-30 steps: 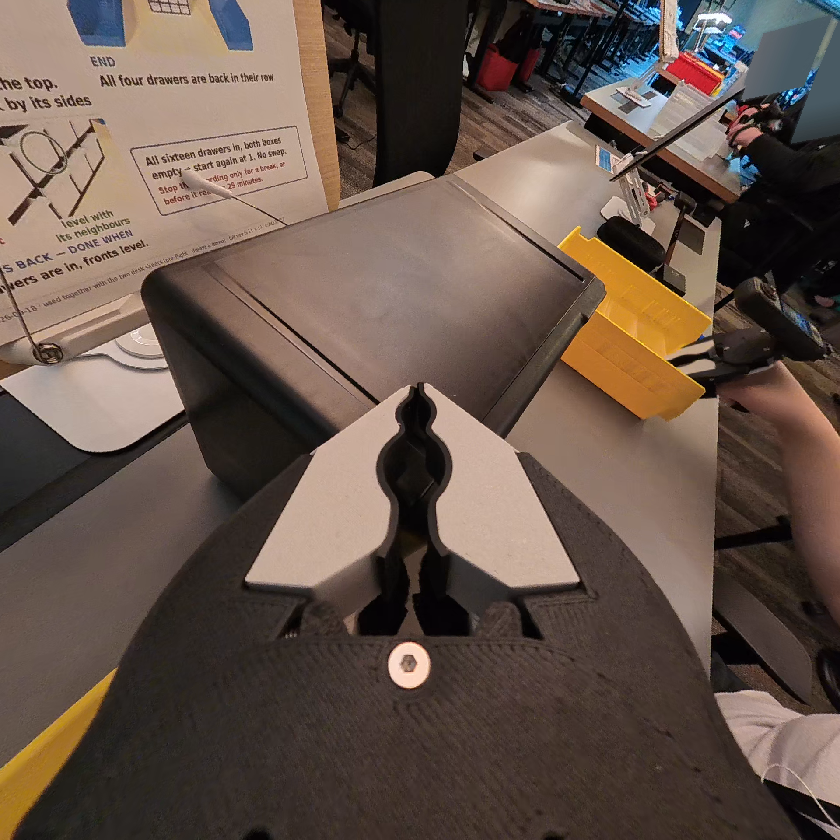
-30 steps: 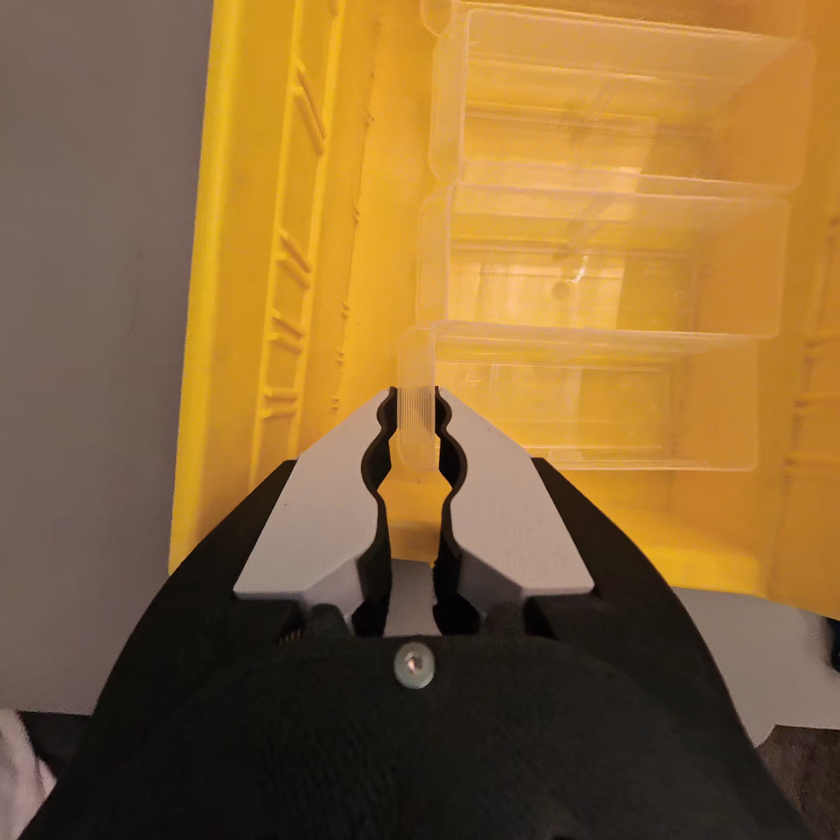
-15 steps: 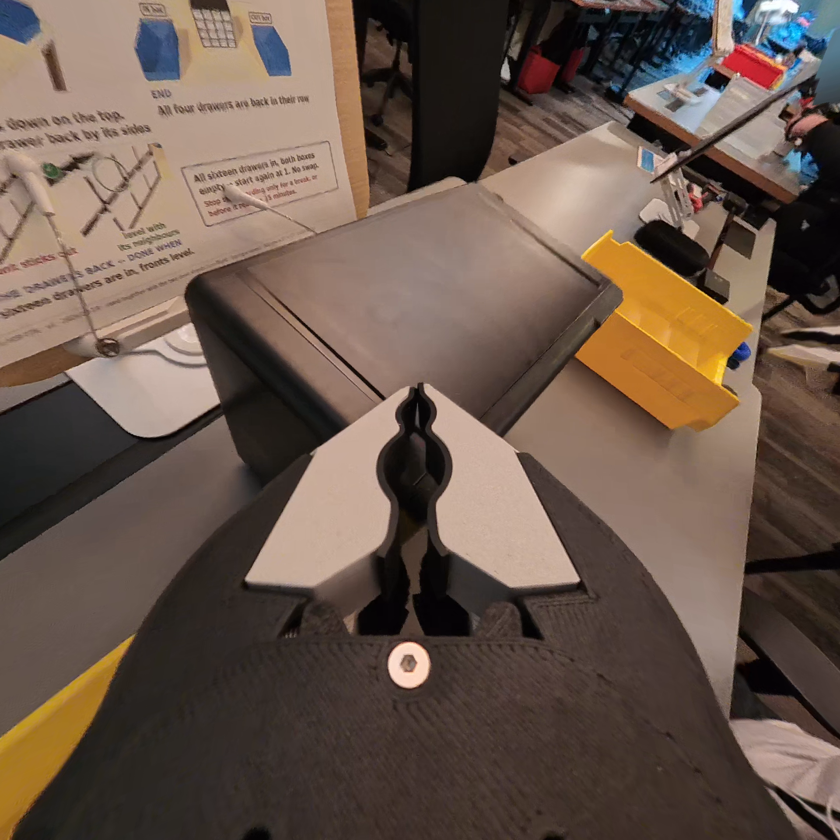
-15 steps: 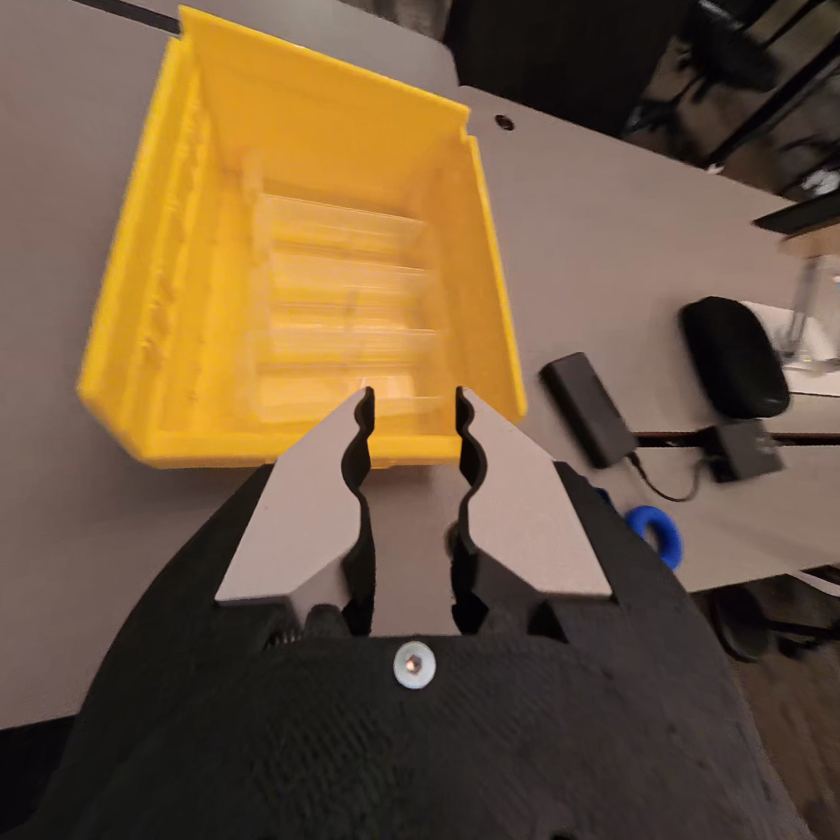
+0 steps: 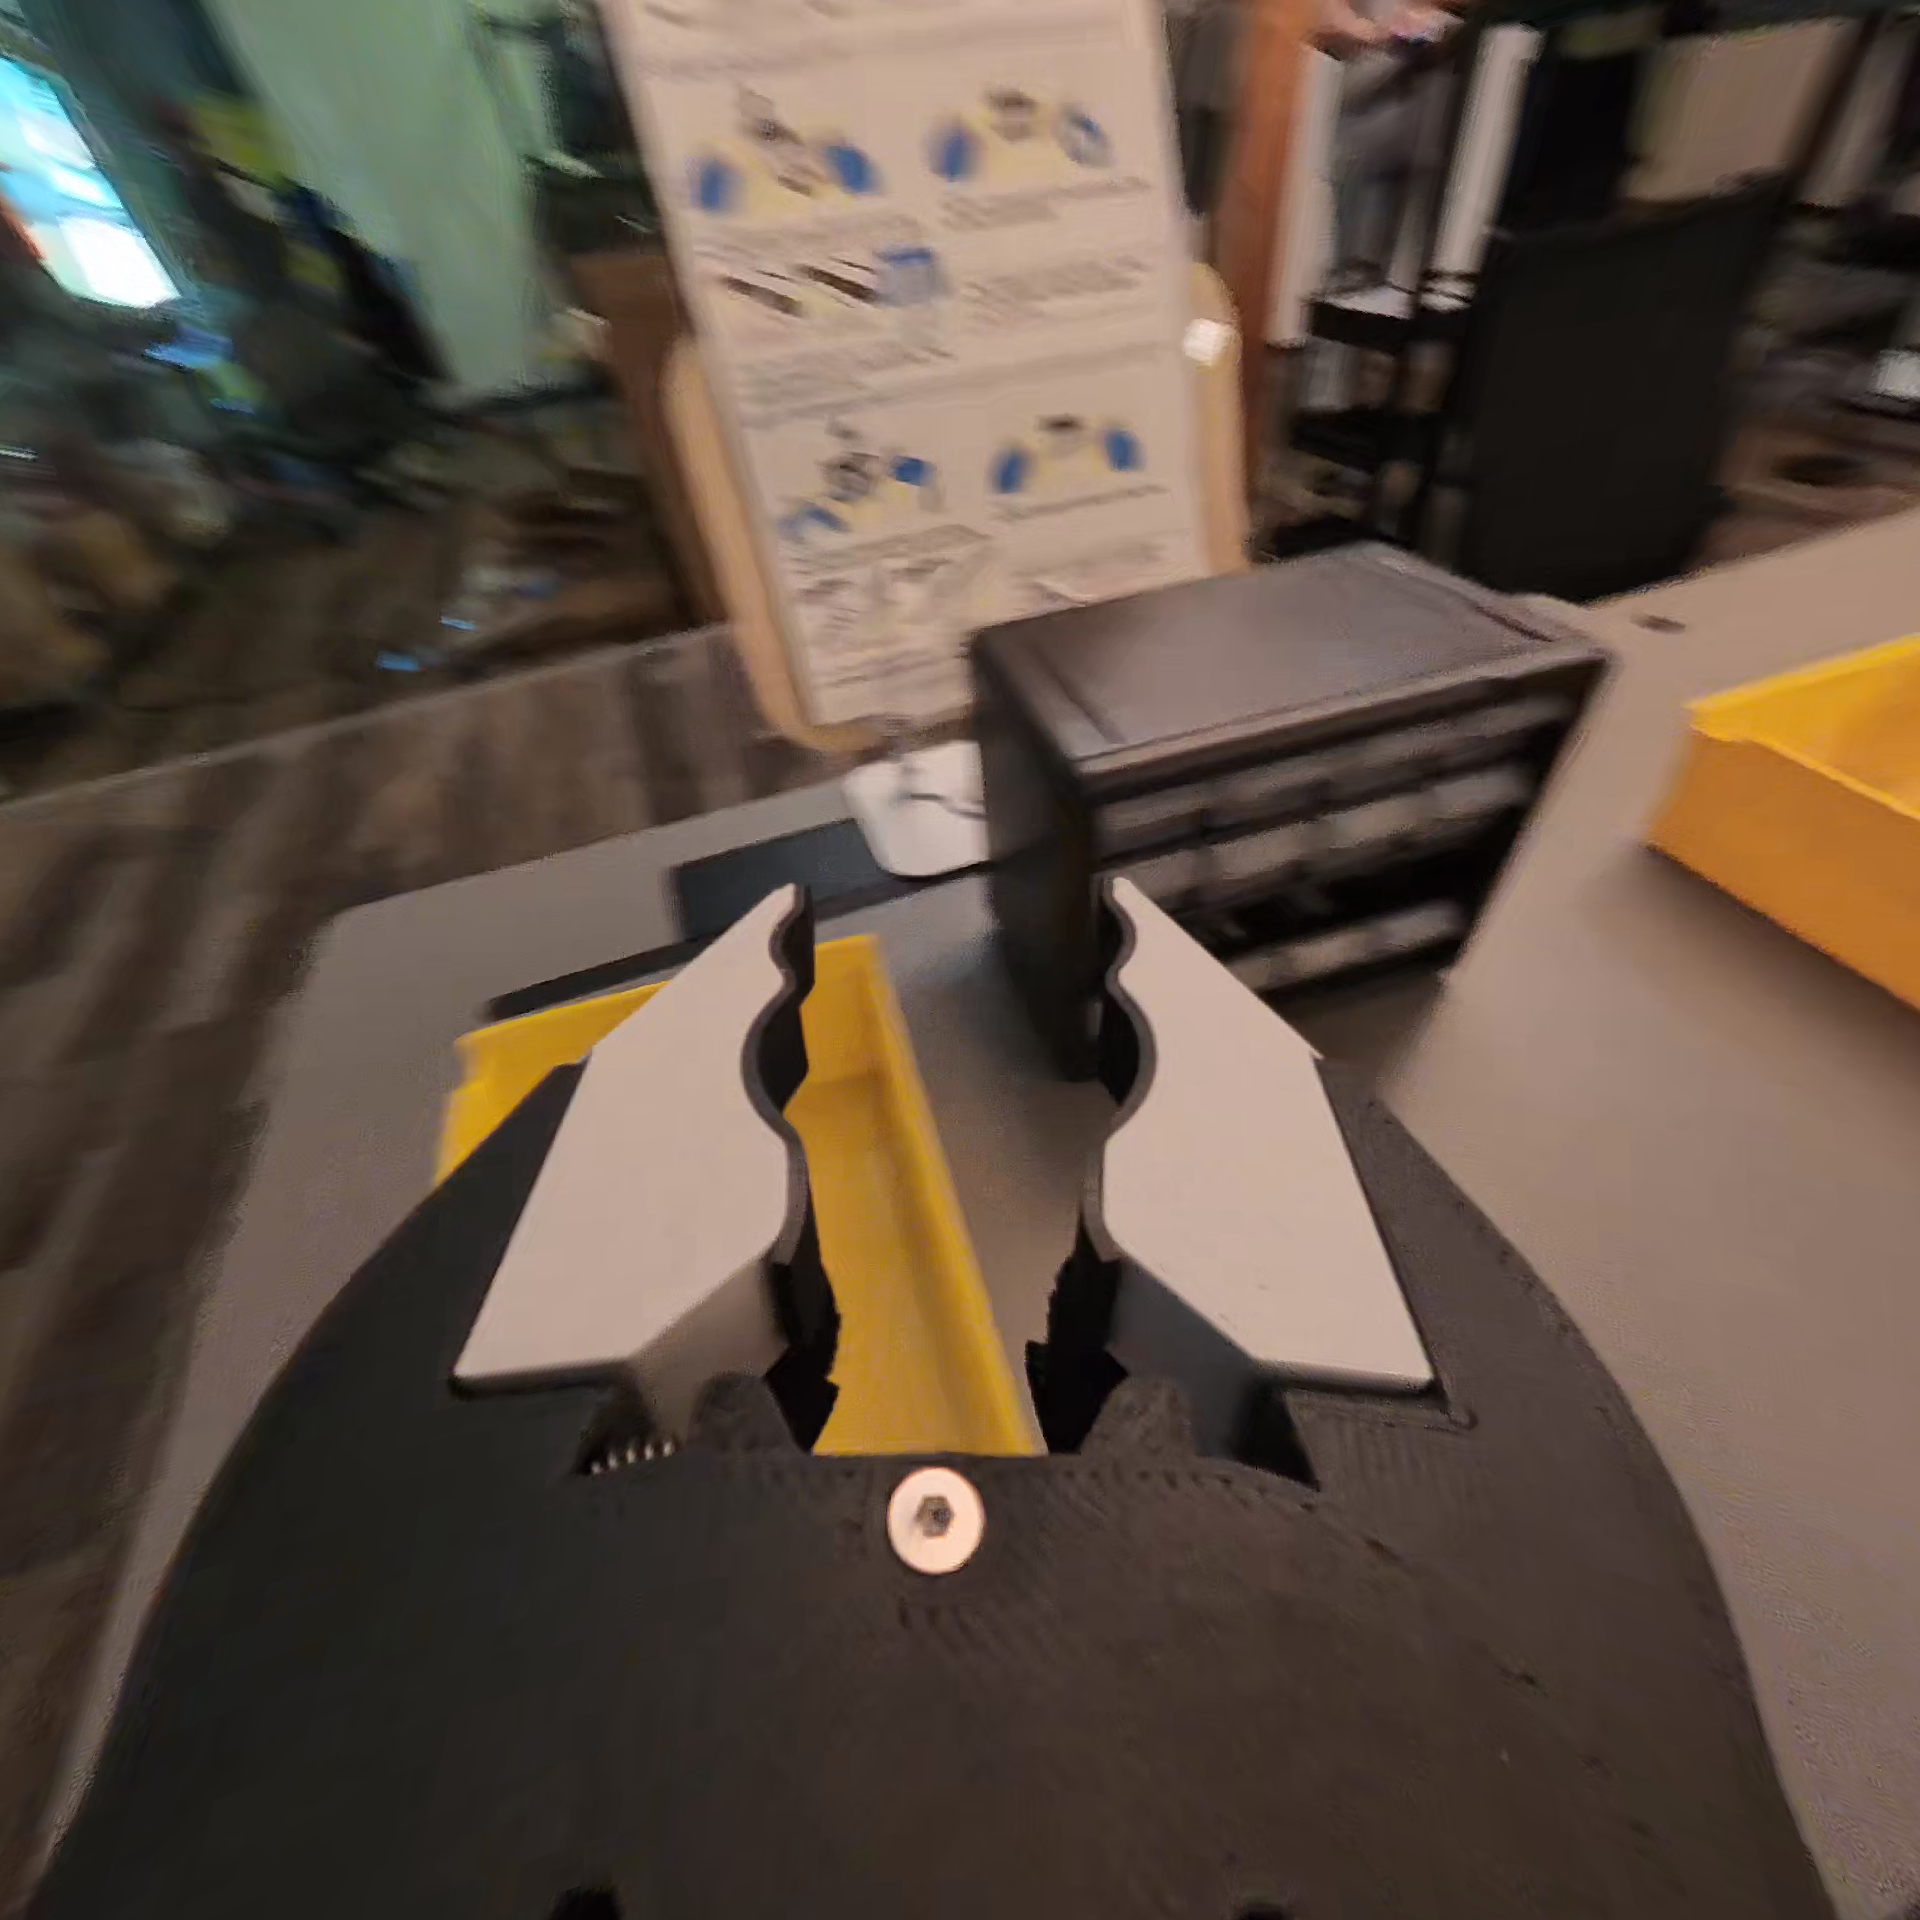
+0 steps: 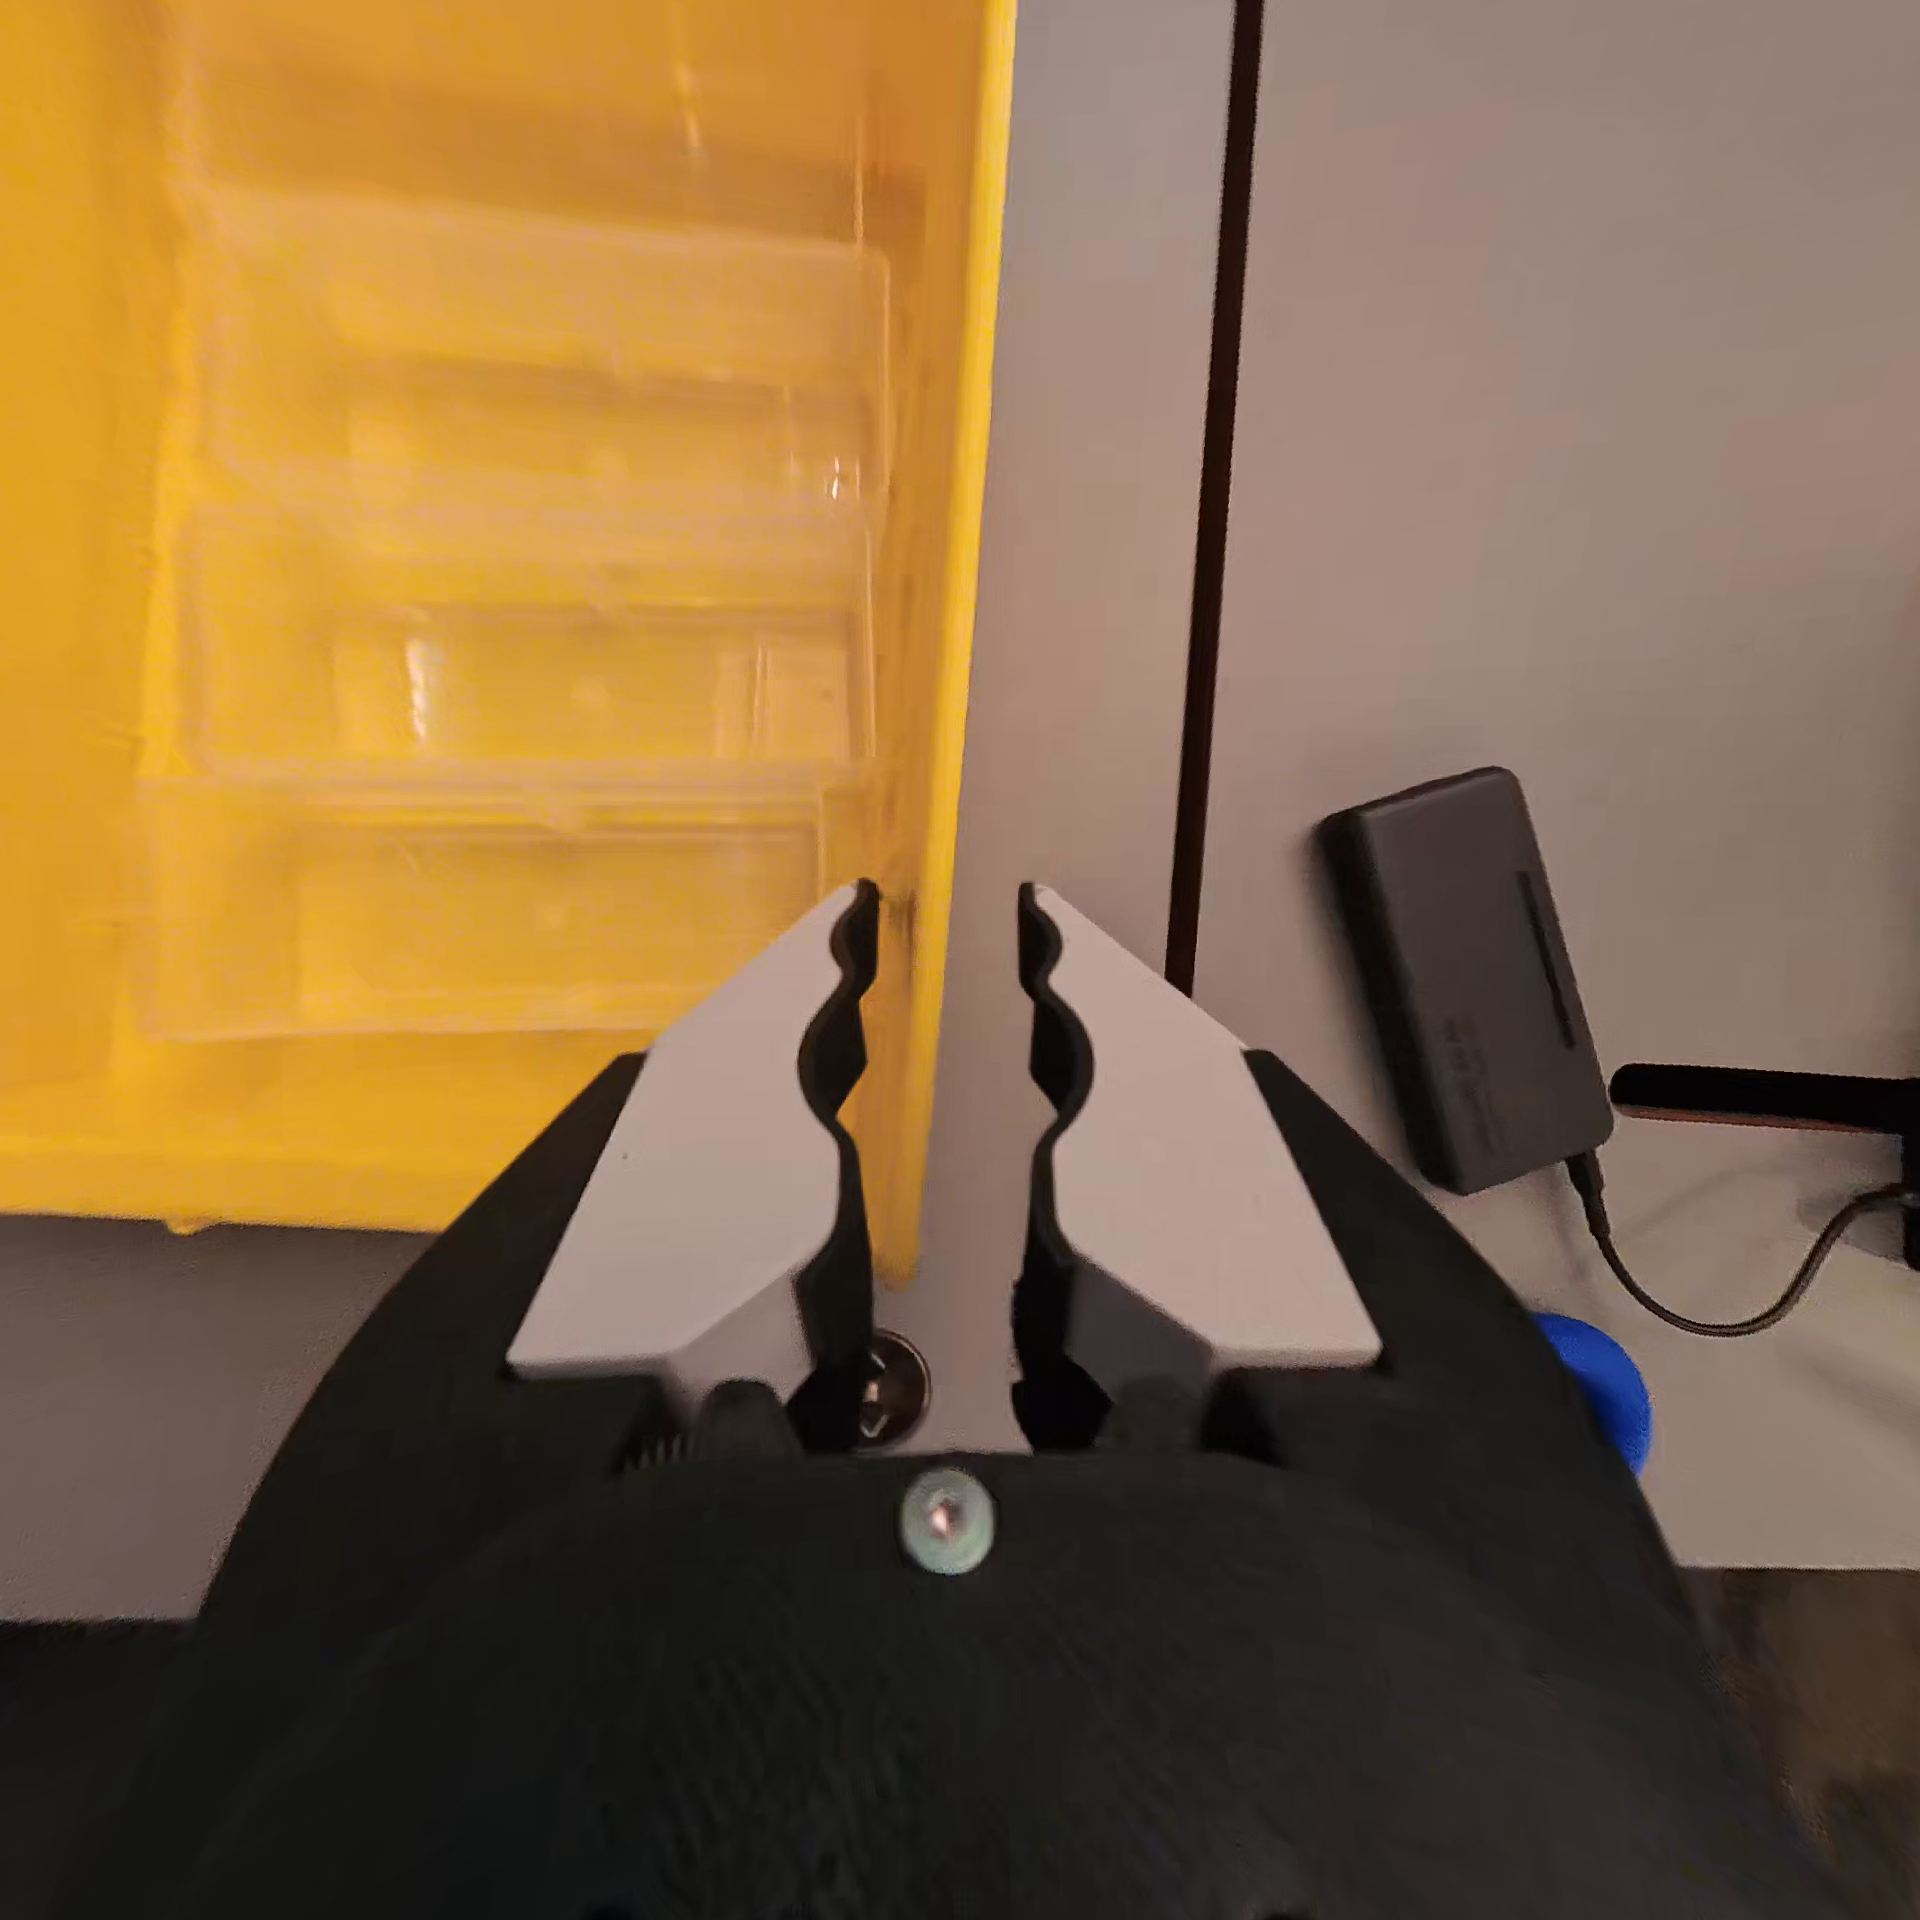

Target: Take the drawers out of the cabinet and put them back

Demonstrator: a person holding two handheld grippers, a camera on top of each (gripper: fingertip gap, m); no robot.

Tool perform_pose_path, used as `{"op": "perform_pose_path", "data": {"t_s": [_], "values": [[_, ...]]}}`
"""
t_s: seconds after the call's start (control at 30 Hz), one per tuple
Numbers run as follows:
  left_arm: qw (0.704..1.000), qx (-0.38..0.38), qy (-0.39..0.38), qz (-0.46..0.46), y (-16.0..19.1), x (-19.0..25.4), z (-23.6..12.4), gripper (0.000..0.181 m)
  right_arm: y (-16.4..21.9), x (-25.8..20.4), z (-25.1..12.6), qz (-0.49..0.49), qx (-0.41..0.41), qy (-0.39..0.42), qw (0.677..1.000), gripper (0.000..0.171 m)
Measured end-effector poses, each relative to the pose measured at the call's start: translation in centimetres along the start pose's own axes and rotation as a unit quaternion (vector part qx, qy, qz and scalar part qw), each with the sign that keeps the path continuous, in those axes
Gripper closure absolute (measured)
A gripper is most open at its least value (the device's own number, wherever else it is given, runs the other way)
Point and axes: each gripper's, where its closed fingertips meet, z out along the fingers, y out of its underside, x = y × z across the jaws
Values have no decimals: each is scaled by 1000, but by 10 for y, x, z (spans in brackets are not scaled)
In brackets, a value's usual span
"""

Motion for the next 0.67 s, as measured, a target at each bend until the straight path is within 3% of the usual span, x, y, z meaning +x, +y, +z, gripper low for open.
{"op": "perform_pose_path", "data": {"t_s": [0.1, 0.13, 0.23, 0.33, 0.47, 0.67], "values": [[992, 6, -124, -17, 37, -81, -43, 121, 7, -1, 9, -21, -41, -1, 999, 144], [988, -2, -146, -42, 59, -104, -52, 127, 9, 0, 10, -22, -51, 6, 998, 141], [975, -25, -169, -140, 131, -152, -59, 110, 8, -7, 15, -22, -55, -1, 998, 155], [970, -49, -169, -171, 178, -170, -52, 98, 7, -12, 15, -6, -54, -12, 998, 161], [973, -64, -154, -159, 191, -180, -37, 99, 7, -33, 12, 19, -37, -76, 996, 168], [962, -159, -65, -210, 229, -168, -13, 111, 10, -63, 6, 18, -22, -54, 998, 167]]}}
